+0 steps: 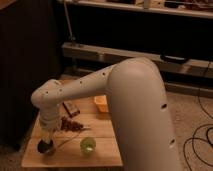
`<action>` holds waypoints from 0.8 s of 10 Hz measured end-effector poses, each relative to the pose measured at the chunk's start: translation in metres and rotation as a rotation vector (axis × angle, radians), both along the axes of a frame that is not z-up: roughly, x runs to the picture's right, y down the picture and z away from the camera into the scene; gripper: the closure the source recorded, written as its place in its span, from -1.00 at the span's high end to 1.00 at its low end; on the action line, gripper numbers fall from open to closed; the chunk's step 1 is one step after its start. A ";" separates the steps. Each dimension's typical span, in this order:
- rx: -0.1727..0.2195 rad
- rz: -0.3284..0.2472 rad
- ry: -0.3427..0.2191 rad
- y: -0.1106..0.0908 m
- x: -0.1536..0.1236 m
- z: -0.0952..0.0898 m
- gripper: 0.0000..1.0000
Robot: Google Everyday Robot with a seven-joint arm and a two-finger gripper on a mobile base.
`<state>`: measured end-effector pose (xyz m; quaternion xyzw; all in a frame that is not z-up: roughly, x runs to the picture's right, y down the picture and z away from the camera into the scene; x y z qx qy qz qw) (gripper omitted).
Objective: Stack cups on top of each other
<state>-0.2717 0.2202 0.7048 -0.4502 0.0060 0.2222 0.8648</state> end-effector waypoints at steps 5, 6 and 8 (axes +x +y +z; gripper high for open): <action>-0.013 -0.009 -0.001 0.014 -0.003 0.011 0.07; -0.016 -0.007 0.004 0.017 -0.002 0.019 0.07; -0.005 -0.007 0.025 0.019 0.000 0.030 -0.22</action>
